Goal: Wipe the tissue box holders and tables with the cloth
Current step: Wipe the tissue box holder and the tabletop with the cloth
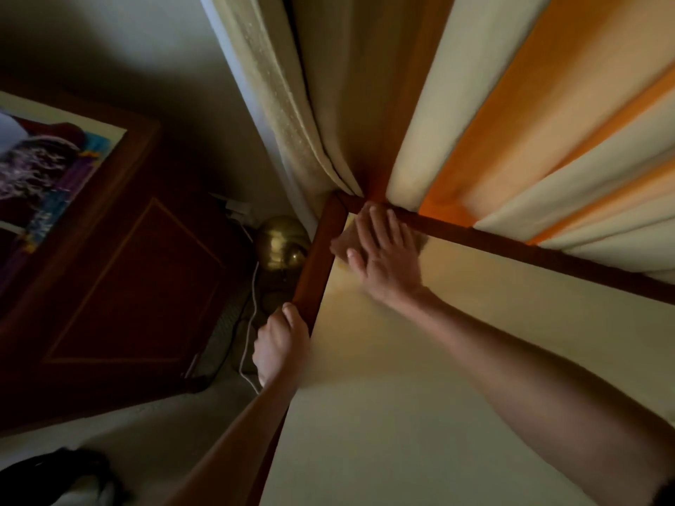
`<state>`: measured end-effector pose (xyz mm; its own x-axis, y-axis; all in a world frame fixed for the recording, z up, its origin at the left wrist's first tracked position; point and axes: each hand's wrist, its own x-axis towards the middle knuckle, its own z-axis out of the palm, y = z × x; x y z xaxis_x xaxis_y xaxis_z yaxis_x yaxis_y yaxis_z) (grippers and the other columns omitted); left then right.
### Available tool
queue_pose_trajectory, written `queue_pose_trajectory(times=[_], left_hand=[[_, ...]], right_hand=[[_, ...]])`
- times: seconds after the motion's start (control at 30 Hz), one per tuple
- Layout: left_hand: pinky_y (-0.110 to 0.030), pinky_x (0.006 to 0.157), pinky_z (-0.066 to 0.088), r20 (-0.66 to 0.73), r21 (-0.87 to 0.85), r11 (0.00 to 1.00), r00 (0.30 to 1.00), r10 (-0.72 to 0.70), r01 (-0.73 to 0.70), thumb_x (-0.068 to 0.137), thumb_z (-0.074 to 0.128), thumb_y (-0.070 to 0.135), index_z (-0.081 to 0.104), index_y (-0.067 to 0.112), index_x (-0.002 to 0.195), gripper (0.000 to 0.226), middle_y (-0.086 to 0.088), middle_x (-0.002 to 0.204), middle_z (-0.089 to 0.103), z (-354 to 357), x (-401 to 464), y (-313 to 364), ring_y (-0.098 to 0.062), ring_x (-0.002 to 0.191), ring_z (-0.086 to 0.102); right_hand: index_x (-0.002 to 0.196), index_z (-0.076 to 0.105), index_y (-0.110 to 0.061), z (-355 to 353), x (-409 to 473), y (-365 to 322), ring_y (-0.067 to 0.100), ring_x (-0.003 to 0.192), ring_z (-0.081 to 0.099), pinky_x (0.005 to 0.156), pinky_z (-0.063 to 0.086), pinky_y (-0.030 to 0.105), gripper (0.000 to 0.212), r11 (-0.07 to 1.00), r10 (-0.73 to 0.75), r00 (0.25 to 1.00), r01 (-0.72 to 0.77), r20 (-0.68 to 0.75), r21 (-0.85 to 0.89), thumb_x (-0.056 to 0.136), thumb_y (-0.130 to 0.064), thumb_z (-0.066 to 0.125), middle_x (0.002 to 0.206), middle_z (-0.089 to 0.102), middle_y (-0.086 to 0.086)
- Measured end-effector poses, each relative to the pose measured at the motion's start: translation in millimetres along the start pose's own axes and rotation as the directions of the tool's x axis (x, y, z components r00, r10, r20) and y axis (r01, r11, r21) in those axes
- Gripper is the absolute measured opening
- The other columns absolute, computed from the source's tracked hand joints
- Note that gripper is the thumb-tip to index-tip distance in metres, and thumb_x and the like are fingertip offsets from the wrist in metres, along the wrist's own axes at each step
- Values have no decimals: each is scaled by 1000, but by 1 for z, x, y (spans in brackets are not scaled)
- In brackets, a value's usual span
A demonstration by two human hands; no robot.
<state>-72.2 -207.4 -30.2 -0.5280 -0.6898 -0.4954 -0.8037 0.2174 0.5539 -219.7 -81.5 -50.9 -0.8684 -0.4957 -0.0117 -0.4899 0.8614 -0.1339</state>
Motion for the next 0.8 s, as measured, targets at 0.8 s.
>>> queue_pose_trajectory(times=[0.8], left_hand=[[-39,88,43,-149,-177,923,937,317,-341,86,25,34,61,15,132,62,-14,124,66,-1,-10,-12,-34,111,59]], right_hand=[[159,18,-16,-7,-59,76,39,152,9,122,16,54,77,992,117,990,-113,82,-52,98,-61,4,167,10,13]])
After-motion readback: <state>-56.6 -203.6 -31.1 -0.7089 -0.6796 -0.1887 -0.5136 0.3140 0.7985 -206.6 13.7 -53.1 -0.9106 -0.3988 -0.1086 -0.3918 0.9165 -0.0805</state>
